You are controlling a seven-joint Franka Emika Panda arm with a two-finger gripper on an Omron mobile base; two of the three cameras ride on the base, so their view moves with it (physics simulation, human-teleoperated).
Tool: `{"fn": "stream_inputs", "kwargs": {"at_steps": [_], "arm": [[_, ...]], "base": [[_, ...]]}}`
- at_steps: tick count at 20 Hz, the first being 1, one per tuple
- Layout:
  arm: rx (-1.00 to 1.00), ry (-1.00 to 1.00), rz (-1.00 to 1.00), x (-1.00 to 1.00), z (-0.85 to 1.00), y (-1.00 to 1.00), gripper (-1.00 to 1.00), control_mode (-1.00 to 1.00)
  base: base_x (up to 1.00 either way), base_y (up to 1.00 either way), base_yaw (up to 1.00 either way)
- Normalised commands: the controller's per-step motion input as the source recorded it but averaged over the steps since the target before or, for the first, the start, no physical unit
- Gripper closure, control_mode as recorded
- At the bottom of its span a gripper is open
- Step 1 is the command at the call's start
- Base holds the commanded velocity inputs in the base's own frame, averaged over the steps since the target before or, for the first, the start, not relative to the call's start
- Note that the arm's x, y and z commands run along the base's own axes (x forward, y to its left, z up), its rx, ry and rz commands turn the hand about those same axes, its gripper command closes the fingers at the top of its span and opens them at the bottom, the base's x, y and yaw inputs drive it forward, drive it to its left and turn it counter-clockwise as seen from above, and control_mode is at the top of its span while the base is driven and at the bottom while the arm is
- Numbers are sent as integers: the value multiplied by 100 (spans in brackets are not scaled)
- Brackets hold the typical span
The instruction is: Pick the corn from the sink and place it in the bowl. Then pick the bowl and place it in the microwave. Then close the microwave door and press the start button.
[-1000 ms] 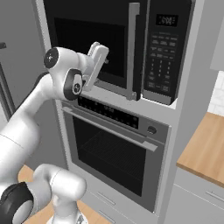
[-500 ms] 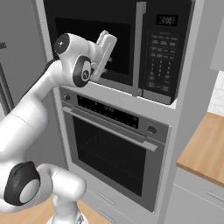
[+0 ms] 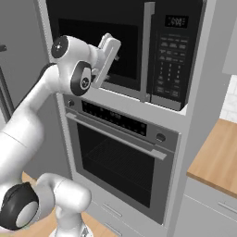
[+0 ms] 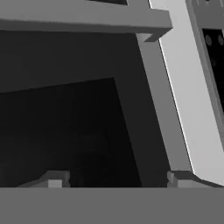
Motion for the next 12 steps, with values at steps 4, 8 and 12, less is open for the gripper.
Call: {"fn": "stream_inputs", "kwargs": {"at_steps": [4, 8, 12], "arm": [[0, -3, 2, -100, 32, 13, -100, -100], [-4, 10, 0, -97, 48, 5, -100, -100], [-12, 15, 0, -90, 35, 6, -100, -100]], "base": [[0, 0, 0], [0, 0, 0], [0, 0, 0]]}}
